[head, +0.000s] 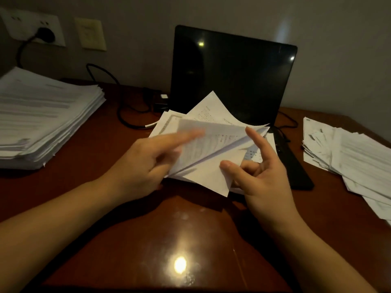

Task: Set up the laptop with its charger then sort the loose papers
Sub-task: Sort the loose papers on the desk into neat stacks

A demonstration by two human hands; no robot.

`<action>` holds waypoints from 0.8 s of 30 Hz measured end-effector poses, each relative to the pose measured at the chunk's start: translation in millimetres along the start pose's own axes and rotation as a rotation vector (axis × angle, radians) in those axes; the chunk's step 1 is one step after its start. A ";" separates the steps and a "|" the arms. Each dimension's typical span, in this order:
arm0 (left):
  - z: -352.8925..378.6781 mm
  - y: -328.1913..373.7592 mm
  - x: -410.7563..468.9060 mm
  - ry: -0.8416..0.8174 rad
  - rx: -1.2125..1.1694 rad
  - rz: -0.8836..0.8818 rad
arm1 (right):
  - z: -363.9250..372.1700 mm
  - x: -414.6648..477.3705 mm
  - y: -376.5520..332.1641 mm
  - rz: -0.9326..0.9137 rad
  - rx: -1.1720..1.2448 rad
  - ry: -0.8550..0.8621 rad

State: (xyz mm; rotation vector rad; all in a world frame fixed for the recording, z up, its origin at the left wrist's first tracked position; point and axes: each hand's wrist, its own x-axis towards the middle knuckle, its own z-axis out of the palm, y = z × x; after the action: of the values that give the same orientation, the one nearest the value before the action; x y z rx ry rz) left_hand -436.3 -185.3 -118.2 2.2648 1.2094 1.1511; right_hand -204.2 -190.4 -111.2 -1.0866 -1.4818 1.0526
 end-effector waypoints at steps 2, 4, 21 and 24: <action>1.1 -2.0 -1.6 -0.123 0.042 0.050 | -0.6 -0.1 0.9 -0.015 -0.042 0.015; 3.0 -5.3 -2.5 -0.146 0.038 0.051 | 0.2 -0.2 1.0 0.000 0.027 -0.043; -20.0 -18.1 5.0 0.195 -0.064 -0.197 | 19.5 19.1 18.0 -0.611 -1.279 -0.320; -24.9 -20.6 5.3 0.141 -0.106 -0.274 | 13.4 23.7 22.2 -0.625 -1.305 -0.323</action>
State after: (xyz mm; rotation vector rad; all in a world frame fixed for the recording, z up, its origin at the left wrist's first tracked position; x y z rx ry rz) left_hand -465.2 -171.1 -112.4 1.8973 1.4231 1.2501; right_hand -217.5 -163.7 -129.6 -1.1153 -2.6362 -0.3397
